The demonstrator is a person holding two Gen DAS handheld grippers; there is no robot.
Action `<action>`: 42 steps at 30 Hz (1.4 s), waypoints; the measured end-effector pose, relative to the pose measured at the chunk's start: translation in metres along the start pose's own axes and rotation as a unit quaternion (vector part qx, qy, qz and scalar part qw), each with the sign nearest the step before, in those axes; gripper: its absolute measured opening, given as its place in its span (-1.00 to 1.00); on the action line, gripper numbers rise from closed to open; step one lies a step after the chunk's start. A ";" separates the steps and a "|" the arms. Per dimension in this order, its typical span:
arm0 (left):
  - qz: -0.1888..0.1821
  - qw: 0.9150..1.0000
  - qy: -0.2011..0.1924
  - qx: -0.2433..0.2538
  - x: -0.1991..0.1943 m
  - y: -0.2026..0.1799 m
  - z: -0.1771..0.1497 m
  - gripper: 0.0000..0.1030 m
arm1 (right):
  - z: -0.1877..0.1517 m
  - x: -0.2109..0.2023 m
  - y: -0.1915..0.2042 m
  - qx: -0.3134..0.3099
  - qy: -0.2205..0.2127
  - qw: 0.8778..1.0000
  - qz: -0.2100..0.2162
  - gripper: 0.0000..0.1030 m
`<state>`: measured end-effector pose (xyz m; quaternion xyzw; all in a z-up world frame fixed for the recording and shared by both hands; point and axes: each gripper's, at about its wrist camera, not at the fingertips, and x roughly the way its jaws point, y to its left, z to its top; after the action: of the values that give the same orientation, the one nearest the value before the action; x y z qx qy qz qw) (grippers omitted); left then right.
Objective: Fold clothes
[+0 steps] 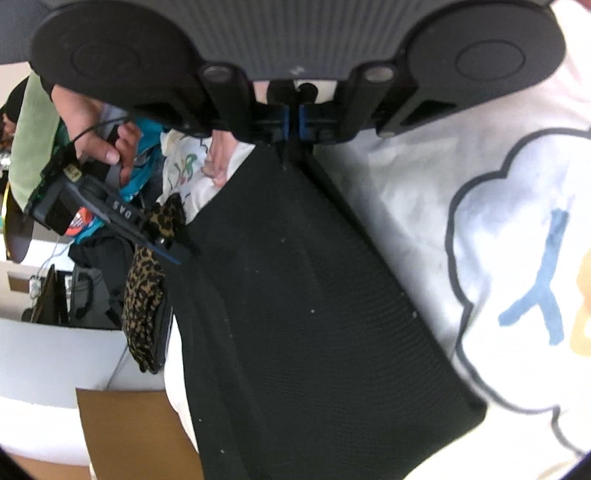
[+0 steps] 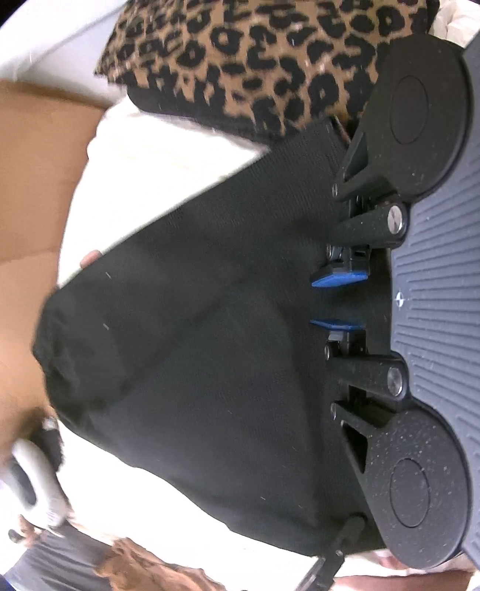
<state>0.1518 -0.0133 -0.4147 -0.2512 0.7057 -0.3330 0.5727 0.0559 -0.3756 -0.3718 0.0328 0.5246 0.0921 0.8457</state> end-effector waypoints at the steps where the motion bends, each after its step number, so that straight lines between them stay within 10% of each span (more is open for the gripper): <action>1: 0.005 1.000 0.002 0.001 -0.003 -0.002 0.000 -0.91 | 0.000 -0.003 -0.004 0.007 -0.006 1.000 -0.005 -0.50; 21: 0.088 0.996 0.020 0.019 -0.023 -0.023 0.007 -0.91 | 0.032 0.039 -0.071 0.052 -0.041 0.997 -0.039 -0.39; 42: 0.141 0.990 0.013 0.007 -0.018 0.002 0.009 -0.91 | 0.051 0.053 -0.087 0.055 -0.087 0.993 0.050 -0.30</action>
<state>0.1646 -0.0006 -0.4057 -0.1412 0.7395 -0.2572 0.6059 0.1349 -0.4484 -0.4093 0.1131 0.4510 0.1021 0.8794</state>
